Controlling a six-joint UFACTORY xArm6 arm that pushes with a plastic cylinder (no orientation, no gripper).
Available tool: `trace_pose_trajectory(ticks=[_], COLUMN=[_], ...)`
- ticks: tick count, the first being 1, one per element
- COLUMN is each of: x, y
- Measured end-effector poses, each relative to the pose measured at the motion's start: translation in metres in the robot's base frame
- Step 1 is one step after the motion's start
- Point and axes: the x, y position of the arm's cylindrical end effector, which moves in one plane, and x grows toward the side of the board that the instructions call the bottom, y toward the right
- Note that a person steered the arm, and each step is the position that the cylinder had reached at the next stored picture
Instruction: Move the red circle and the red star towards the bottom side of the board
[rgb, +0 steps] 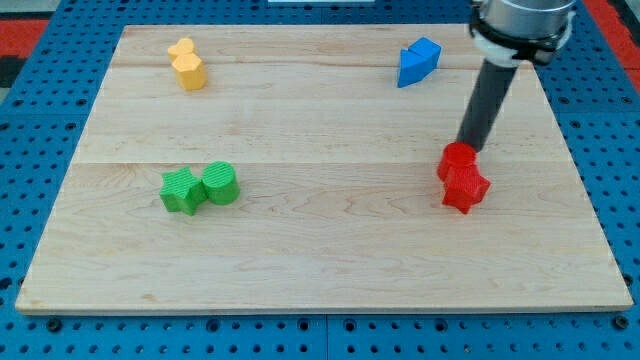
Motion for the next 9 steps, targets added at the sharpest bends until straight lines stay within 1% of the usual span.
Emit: trace_pose_trajectory(ticks=[1,3,4,5,6,7,8,9], x=[0.011,0.055,0.069,0.094,0.106,0.121,0.125,0.125], y=[-0.021,-0.021,-0.025,-0.025,-0.029,-0.055,-0.040,-0.001])
